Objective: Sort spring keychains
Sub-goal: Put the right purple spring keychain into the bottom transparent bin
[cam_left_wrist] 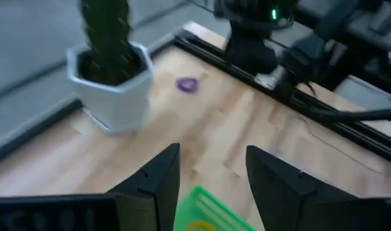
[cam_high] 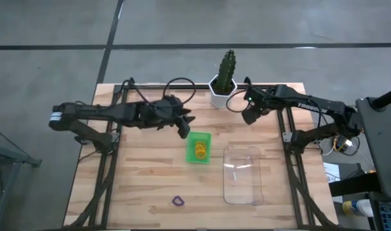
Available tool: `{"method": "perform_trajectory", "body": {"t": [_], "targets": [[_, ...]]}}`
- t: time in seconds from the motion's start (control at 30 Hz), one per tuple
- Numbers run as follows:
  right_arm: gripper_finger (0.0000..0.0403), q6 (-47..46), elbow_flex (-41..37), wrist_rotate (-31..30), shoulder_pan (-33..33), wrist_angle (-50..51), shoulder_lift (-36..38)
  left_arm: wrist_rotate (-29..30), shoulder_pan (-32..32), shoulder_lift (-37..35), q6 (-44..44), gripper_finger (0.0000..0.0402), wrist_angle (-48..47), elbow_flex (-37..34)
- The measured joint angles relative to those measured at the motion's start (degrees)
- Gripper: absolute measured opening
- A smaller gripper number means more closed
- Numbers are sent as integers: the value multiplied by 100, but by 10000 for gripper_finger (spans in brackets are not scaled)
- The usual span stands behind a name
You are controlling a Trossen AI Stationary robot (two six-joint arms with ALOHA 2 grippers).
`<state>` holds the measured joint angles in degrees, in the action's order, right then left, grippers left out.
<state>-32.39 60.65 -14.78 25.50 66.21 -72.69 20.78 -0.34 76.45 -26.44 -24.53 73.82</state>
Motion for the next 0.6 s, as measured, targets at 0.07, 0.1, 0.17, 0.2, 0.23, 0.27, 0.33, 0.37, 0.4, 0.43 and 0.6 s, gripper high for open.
{"method": "perform_trajectory", "body": {"t": [0.07, 0.1, 0.17, 0.2, 0.23, 0.27, 0.33, 0.37, 0.4, 0.43, 0.6], "targets": [[123, 5, -261, 171, 196, -307, -20, 236, 4, -43, 142, 169, -8, -2], [123, 4, -371, 189, 276, -424, -42, 322, 11, -55, 199, 169, -1, -2], [123, 5, -536, 176, 457, -581, -113, 421, 25, -66, 281, 169, -2, -2], [123, 8, -602, 172, 545, -631, -155, 439, 31, -64, 315, 169, -1, -2], [123, 21, -657, 168, 623, -696, -190, 439, 39, -66, 369, 169, -5, -2], [123, 64, -691, 159, 706, -764, -234, 441, 41, -64, 420, 169, -4, -2], [123, 163, -728, 156, 834, -905, -323, 441, 63, -64, 516, 169, -2, -2], [123, 193, -731, 157, 885, -942, -388, 441, 75, -64, 547, 169, -2, -2], [123, 228, -732, 161, 930, -984, -456, 441, 86, -64, 566, 169, -2, -2], [123, 263, -733, 162, 963, -1031, -524, 440, 103, -64, 580, 169, -4, -2], [143, 333, -646, 178, 1043, -1184, -942, 443, 181, -64, 674, 169, -2, -2]]}}
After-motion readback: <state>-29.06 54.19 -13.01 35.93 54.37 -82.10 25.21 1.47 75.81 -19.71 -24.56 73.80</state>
